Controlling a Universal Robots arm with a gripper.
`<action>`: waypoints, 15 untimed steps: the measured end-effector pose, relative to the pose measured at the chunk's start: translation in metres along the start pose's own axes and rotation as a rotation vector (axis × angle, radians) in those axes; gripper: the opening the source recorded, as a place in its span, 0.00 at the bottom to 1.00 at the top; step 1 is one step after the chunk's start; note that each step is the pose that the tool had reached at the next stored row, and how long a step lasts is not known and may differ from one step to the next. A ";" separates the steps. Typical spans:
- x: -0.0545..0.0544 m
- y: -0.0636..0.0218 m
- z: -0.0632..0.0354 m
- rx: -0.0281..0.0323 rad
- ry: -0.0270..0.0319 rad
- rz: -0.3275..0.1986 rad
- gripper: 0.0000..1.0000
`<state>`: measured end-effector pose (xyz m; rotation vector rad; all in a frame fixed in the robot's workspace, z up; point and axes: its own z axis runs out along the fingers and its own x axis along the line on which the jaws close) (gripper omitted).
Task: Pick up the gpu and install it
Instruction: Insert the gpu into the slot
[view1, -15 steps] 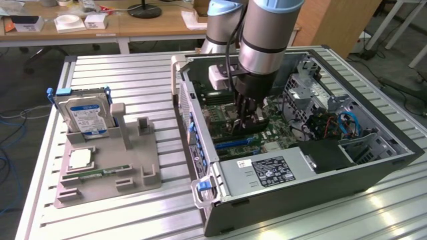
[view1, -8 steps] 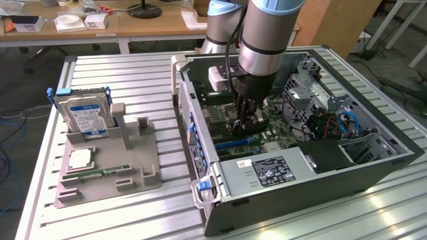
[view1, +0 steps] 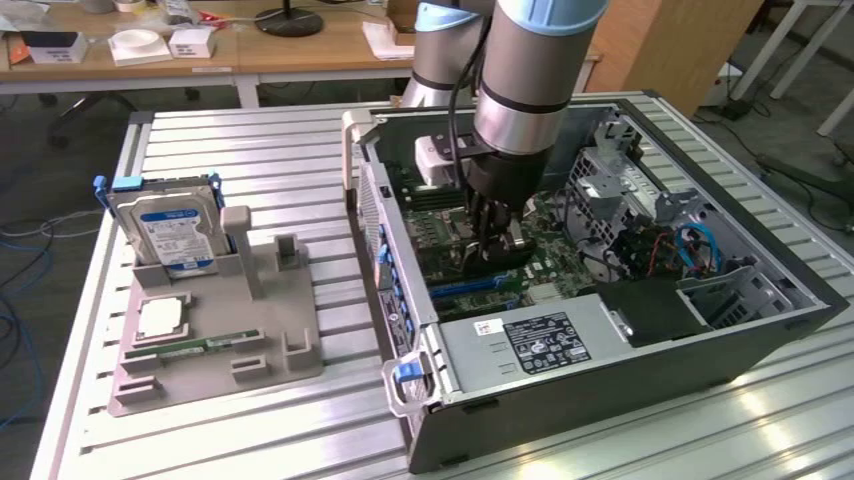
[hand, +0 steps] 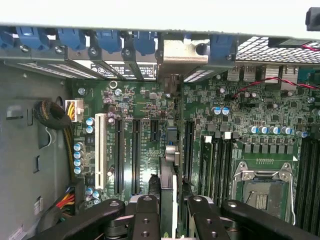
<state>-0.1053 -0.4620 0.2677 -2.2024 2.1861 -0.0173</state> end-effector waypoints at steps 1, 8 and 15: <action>0.000 0.0000 0.0002 0.0000 0.0000 0.000 0.26; 0.000 0.0002 0.0023 0.0001 -0.0003 0.000 0.26; 0.000 0.0015 0.0055 0.0001 -0.0002 0.000 0.26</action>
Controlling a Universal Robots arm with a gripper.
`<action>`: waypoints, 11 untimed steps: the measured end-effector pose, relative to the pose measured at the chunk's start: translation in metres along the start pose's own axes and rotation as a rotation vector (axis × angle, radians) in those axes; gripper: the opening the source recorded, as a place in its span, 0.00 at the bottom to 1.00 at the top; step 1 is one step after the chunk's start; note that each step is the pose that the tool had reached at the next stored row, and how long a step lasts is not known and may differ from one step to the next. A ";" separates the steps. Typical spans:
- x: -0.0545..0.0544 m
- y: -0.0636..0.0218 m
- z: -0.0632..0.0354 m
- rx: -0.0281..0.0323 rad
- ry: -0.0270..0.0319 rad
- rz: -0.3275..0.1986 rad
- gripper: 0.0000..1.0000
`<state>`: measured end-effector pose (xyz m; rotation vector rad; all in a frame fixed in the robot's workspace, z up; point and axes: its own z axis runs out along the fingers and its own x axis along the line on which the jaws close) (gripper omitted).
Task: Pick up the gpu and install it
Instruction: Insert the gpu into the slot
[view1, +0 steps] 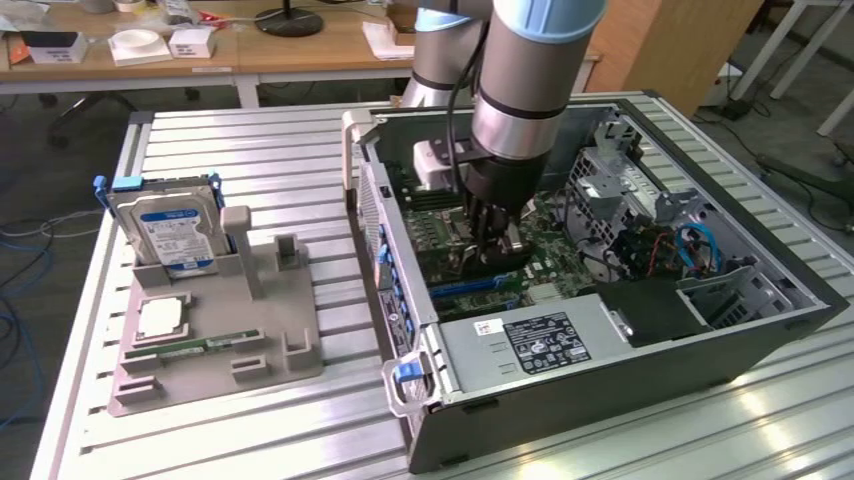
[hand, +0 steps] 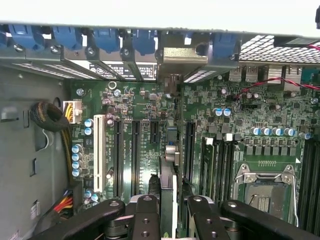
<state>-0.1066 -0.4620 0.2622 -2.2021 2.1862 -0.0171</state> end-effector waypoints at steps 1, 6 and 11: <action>0.000 0.0002 0.0004 0.0000 0.0001 0.000 0.26; 0.000 0.0005 0.0017 0.0000 0.0000 0.000 0.26; 0.000 0.0005 0.0019 0.0001 0.0000 0.000 0.26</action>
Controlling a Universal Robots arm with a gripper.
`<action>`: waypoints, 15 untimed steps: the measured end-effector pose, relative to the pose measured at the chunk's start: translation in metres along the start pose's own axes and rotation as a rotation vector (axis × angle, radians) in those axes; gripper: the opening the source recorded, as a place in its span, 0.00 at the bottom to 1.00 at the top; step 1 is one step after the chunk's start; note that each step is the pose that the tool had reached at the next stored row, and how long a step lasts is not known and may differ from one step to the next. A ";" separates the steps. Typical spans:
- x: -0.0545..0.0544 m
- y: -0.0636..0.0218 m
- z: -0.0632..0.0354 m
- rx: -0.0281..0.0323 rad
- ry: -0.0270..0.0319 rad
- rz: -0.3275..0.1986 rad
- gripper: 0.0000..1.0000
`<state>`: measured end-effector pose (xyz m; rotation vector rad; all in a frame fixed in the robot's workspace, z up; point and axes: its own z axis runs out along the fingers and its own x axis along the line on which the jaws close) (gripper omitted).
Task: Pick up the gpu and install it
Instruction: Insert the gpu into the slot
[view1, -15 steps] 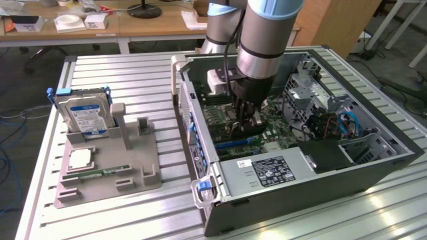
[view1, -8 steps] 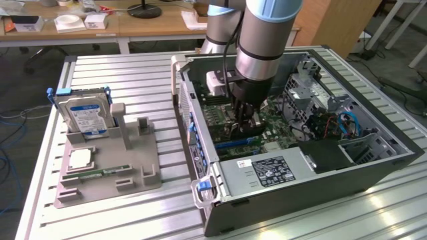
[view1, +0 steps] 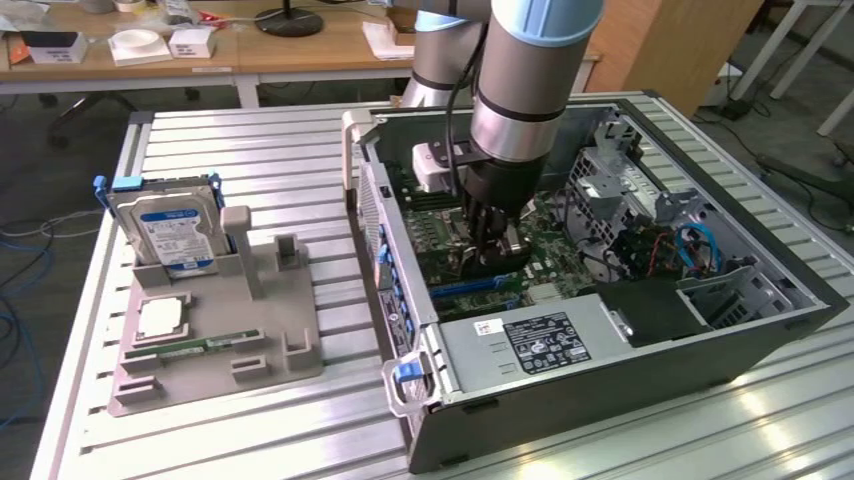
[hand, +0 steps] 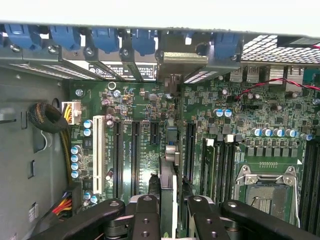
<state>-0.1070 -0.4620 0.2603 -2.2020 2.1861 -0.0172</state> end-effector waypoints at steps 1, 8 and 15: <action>0.000 0.0000 0.0000 0.0008 0.0000 0.000 0.26; 0.000 0.0004 0.0002 0.0048 0.0000 0.000 0.26; 0.000 0.0006 0.0042 0.0048 0.0000 0.000 0.26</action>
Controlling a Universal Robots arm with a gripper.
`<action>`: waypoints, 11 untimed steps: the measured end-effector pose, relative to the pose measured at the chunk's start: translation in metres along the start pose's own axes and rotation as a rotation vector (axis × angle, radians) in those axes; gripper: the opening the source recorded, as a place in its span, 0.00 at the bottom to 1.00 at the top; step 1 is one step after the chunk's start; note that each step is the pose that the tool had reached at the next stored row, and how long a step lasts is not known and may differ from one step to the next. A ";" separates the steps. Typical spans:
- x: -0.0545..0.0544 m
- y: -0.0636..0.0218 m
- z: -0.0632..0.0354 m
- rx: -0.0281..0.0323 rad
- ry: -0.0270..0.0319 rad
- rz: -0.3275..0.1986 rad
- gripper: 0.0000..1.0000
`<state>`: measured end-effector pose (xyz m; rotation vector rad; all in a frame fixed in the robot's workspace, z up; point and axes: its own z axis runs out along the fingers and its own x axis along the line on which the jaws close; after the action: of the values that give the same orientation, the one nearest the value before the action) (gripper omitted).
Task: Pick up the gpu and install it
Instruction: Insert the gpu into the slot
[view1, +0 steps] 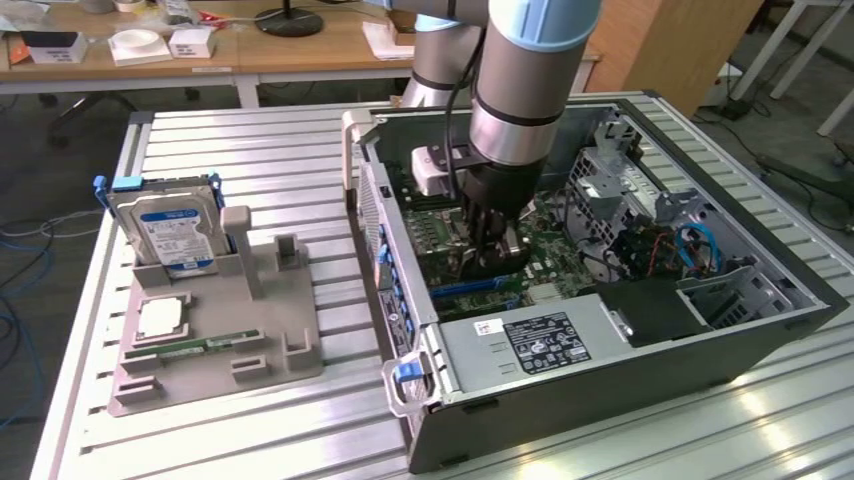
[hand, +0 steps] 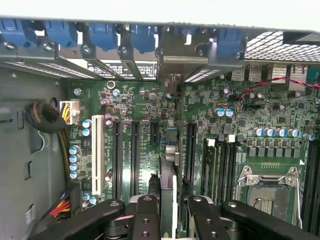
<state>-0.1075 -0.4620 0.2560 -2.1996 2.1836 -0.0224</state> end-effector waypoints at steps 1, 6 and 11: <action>0.000 0.0000 0.0005 0.0000 0.0000 0.000 0.26; 0.000 0.0002 0.0036 0.0000 0.0001 0.000 0.26; 0.000 0.0004 0.0049 -0.0002 0.0004 0.000 0.26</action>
<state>-0.1076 -0.4620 0.2512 -2.1999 2.1839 -0.0226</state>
